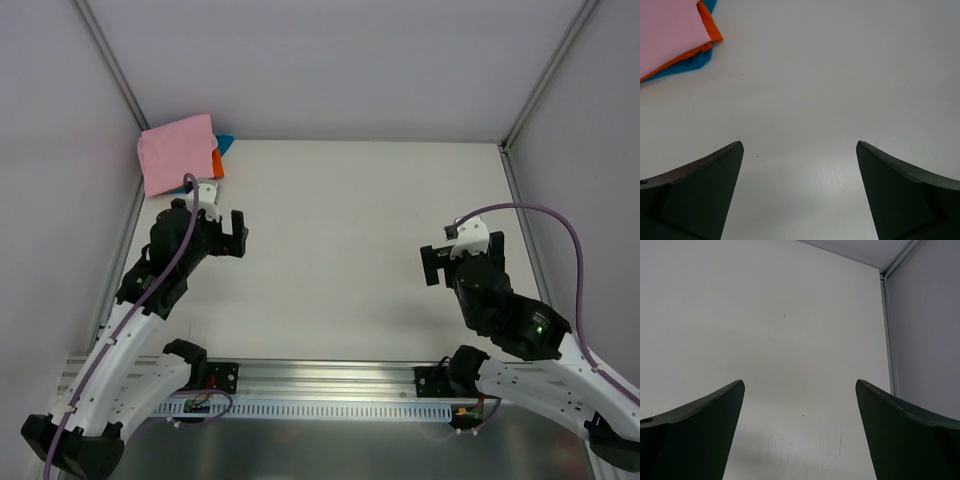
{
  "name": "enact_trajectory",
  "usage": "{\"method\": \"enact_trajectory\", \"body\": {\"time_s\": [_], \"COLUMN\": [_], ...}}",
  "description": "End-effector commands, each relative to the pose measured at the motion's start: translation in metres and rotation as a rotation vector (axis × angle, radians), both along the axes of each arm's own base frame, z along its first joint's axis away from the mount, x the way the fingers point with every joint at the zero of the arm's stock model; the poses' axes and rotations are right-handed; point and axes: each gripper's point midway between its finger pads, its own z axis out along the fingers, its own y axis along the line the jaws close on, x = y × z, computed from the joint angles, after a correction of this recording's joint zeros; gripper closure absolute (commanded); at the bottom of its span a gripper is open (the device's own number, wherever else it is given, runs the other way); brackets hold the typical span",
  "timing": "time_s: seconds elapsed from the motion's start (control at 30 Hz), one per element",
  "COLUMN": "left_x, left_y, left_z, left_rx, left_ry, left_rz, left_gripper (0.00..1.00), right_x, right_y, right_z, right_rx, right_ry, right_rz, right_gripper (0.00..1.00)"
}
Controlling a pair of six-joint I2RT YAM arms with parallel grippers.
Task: Fold and stack the t-shirts
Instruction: Put the neatly folded tshirt into the corner of the board with the left arm
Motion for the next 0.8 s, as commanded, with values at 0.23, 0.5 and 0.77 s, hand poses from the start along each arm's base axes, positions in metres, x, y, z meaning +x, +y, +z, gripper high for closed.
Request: {"method": "enact_trajectory", "body": {"time_s": [0.23,0.5,0.77], "left_x": [0.019,0.016,0.012], "left_y": [-0.024,-0.019,-0.013], "left_z": [-0.026,-0.019,-0.013], "left_rx": [-0.034,-0.044,-0.055], "left_ry": [0.000,-0.041,-0.077], "left_rz": [-0.083,-0.067,-0.035], "left_gripper": [0.01,0.01,0.01], "right_x": [0.002,0.011,0.021], "right_y": [-0.004,0.005,0.010], "right_z": [0.006,0.006,-0.009], "right_rx": [0.023,0.002,0.064], "right_ry": [-0.024,-0.002,0.094], "right_rz": [-0.037,-0.029,-0.031], "right_gripper": [0.00,0.01,0.01]}}
